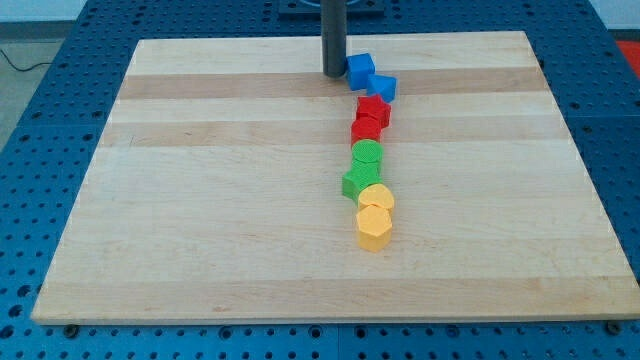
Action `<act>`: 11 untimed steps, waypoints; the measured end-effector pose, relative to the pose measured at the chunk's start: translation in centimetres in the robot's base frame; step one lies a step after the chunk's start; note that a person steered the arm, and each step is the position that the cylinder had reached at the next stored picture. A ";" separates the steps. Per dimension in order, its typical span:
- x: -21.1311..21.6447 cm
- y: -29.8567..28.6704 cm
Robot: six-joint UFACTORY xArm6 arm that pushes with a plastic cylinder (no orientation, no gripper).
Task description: Move the arm to the top of the blue cube
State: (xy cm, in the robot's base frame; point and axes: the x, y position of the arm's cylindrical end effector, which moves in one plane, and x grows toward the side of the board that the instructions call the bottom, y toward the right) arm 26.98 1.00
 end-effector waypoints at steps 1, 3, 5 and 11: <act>0.0 1.8; -4.4 -0.1; -5.4 2.2; -2.3 2.7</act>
